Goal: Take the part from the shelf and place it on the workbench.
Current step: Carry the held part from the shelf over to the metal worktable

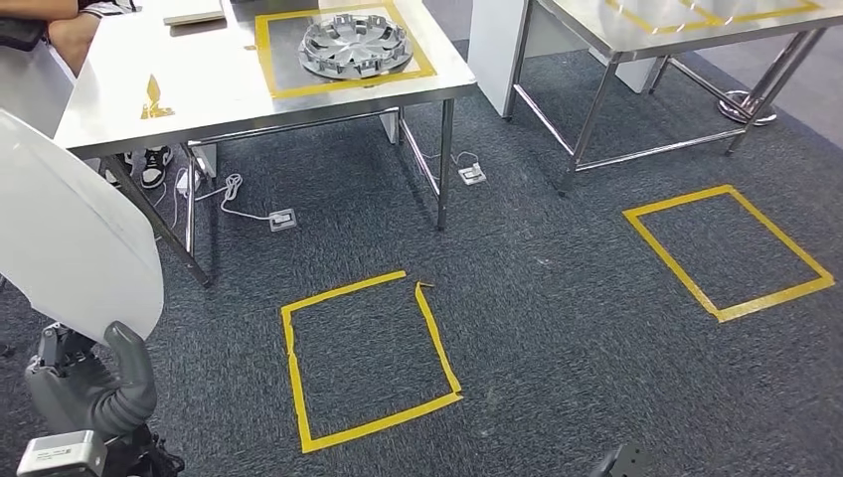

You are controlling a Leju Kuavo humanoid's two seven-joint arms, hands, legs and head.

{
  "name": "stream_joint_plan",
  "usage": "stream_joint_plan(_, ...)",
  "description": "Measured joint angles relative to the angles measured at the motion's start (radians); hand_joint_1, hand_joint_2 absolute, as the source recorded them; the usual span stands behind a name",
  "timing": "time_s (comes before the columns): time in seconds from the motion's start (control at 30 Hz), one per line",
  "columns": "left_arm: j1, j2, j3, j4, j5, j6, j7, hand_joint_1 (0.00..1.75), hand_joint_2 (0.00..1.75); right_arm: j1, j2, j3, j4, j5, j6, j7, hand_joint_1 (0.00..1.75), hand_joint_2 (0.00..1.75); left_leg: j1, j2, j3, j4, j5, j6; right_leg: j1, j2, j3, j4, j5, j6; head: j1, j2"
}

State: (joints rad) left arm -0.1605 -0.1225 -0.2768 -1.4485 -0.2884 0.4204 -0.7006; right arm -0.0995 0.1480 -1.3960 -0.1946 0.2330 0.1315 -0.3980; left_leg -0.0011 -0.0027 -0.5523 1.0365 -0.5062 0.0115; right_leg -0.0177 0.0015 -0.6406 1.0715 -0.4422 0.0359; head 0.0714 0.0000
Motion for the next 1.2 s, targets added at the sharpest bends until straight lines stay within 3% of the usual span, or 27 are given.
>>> stream_joint_plan(0.03,0.0,0.0,0.0,-0.003,-0.001,0.0,0.0,1.75,1.75,-0.001,0.0,0.001,0.0,0.003,-0.007,-0.004,0.0,0.0,-0.002,-0.001,0.002,0.0,-0.006,-0.006,0.001,0.0,0.012,-0.023,0.001,-0.008,-0.001,0.0)
stream_joint_plan(0.17,-0.007,0.0,0.0,-0.013,-0.008,0.001,0.01,1.75,1.75,-0.002,0.0,0.012,0.0,0.014,-0.038,-0.022,0.0,0.0,-0.001,0.0,0.008,0.013,-0.025,-0.029,0.002,0.001,0.029,-0.031,-0.014,-0.041,-0.004,0.0)
stream_joint_plan(0.23,-0.013,0.0,0.0,-0.015,-0.01,0.001,0.015,1.75,1.75,-0.004,0.0,0.016,0.0,0.016,-0.043,-0.026,0.0,0.0,0.002,0.0,-0.037,0.104,-0.065,-0.038,-0.001,0.001,0.041,-0.035,-0.021,-0.054,-0.008,0.0)
stream_joint_plan(0.3,-0.014,0.001,0.0,-0.015,-0.011,0.001,0.017,1.75,1.75,-0.004,0.0,0.017,0.0,0.017,-0.045,-0.028,0.0,0.0,0.004,0.0,-0.12,0.238,-0.109,-0.044,0.0,0.001,0.053,-0.035,-0.032,-0.059,-0.009,0.0)
stream_joint_plan(0.33,-0.013,0.002,0.0,-0.015,-0.011,0.001,0.017,1.75,1.75,-0.004,0.0,0.017,0.0,0.017,-0.045,-0.029,0.0,0.0,0.004,0.0,-0.152,0.278,-0.109,-0.044,0.0,0.002,0.06,-0.035,-0.039,-0.059,-0.009,0.0)
stream_joint_plan(0.37,-0.013,0.002,0.0,-0.014,-0.011,0.001,0.017,1.75,1.75,-0.004,0.0,0.018,0.0,0.017,-0.046,-0.029,0.0,0.0,0.004,0.0,-0.166,0.281,-0.087,-0.044,0.0,0.003,0.069,-0.035,-0.045,-0.058,-0.009,0.0)
stream_joint_plan(0.4,-0.013,0.002,0.0,-0.014,-0.012,0.001,0.017,1.75,1.75,-0.003,0.0,0.018,0.0,0.016,-0.046,-0.029,0.0,0.0,0.004,0.0,-0.16,0.244,-0.046,-0.041,0.0,0.004,0.079,-0.035,-0.053,-0.057,-0.009,0.0)
stream_joint_plan(0.47,-0.015,0.003,0.0,-0.015,-0.012,0.001,0.017,1.75,1.75,-0.004,0.0,0.018,0.0,0.017,-0.047,-0.029,0.0,0.0,0.002,0.0,-0.113,0.11,0.042,-0.031,0.001,0.006,0.099,-0.035,-0.069,-0.051,-0.009,0.0)
stream_joint_plan(0.53,-0.017,0.003,0.0,-0.015,-0.012,0.001,0.018,1.75,1.75,-0.005,0.0,0.02,0.0,0.017,-0.047,-0.029,0.0,0.0,-0.002,-0.001,-0.077,0.023,0.072,-0.021,0.003,0.007,0.107,-0.034,-0.083,-0.04,-0.01,0.0)
stream_joint_plan(0.63,-0.018,0.003,0.001,-0.019,-0.016,0.001,0.021,1.75,1.75,-0.007,0.0,0.023,0.0,0.017,-0.048,-0.03,0.0,0.0,-0.004,-0.003,-0.063,0.004,0.06,-0.005,0.002,0.006,0.114,-0.041,-0.093,-0.022,-0.008,0.0)
stream_joint_plan(0.7,-0.021,0.003,0.001,-0.024,-0.022,0.001,0.026,1.75,1.75,-0.01,0.0,0.024,-0.001,0.017,-0.049,-0.032,0.0,0.0,-0.001,-0.003,-0.046,-0.009,0.055,0.008,0.001,0.004,0.104,-0.008,-0.108,-0.011,-0.006,0.0)
stream_joint_plan(0.73,-0.022,0.002,0.002,-0.026,-0.025,0.001,0.028,1.75,1.75,-0.01,0.0,0.025,-0.001,0.018,-0.049,-0.033,0.0,0.0,0.001,-0.002,-0.038,-0.013,0.051,0.014,0.0,0.003,0.079,0.038,-0.124,-0.007,-0.005,0.0)
stream_joint_plan(0.8,-0.023,0.001,0.002,-0.027,-0.031,-0.001,0.032,1.75,1.75,-0.008,0.0,0.025,-0.001,0.018,-0.048,-0.034,0.0,0.0,0.0,-0.001,-0.025,-0.015,0.039,0.021,0.0,0.003,-0.006,0.165,-0.161,0.0,-0.003,0.0)
stream_joint_plan(0.83,-0.021,0.001,0.002,-0.027,-0.032,-0.001,0.033,1.75,1.75,-0.006,-0.001,0.025,-0.001,0.017,-0.047,-0.035,0.0,0.0,0.0,-0.002,-0.018,-0.014,0.032,0.022,0.0,0.003,-0.046,0.214,-0.164,0.003,-0.003,0.0)
stream_joint_plan(0.87,-0.019,0.001,0.002,-0.027,-0.034,-0.002,0.034,1.75,1.75,-0.004,-0.001,0.025,-0.001,0.017,-0.045,-0.035,0.0,0.0,0.0,-0.002,-0.01,-0.014,0.024,0.021,0.0,0.003,-0.071,0.23,-0.149,0.004,-0.002,0.0)
stream_joint_plan(0.93,-0.018,0.001,0.003,-0.027,-0.036,-0.002,0.035,1.75,1.75,-0.002,-0.002,0.026,-0.001,0.016,-0.045,-0.042,0.0,0.0,0.001,-0.004,0.012,-0.012,0.006,0.017,-0.001,0.002,-0.063,0.152,-0.065,0.004,-0.002,0.0)
stream_joint_plan(0.97,-0.018,0.001,0.003,-0.027,-0.036,-0.002,0.035,1.75,1.75,-0.002,-0.002,0.026,-0.001,0.014,-0.047,-0.049,0.0,0.0,0.002,-0.004,0.021,-0.012,-0.004,0.013,-0.002,0.001,-0.041,0.085,-0.02,0.003,-0.003,0.0)
stream_joint_plan(1.0,-0.019,0.0,0.003,-0.027,-0.037,-0.002,0.035,1.75,1.75,-0.003,-0.003,0.026,-0.001,0.012,-0.049,-0.057,0.0,0.0,0.0,-0.004,0.029,-0.01,-0.015,0.008,0.0,0.0,-0.018,0.026,0.005,-0.001,-0.003,0.0)
stream_joint_plan(1.07,-0.021,-0.002,0.004,-0.026,-0.037,-0.002,0.036,1.75,1.75,-0.004,-0.003,0.026,-0.001,0.007,-0.051,-0.069,0.0,0.0,-0.004,-0.005,0.036,-0.012,-0.032,-0.004,0.005,-0.002,0.008,-0.03,0.009,-0.014,-0.004,0.0)
stream_joint_plan(1.13,-0.024,-0.004,0.004,-0.026,-0.036,-0.002,0.036,1.75,1.75,-0.006,-0.003,0.026,-0.001,0.006,-0.05,-0.079,0.0,0.0,-0.005,-0.004,0.049,-0.019,-0.045,-0.016,0.006,0.0,0.019,-0.034,-0.007,-0.03,-0.005,0.0)
stream_joint_plan(1.2,-0.029,-0.006,0.004,-0.027,-0.035,-0.002,0.034,1.75,1.75,-0.005,-0.003,0.026,-0.001,0.005,-0.052,-0.089,0.0,0.0,-0.004,-0.002,0.052,0.009,-0.059,-0.028,0.001,0.001,0.042,-0.04,-0.02,-0.045,-0.009,0.0)
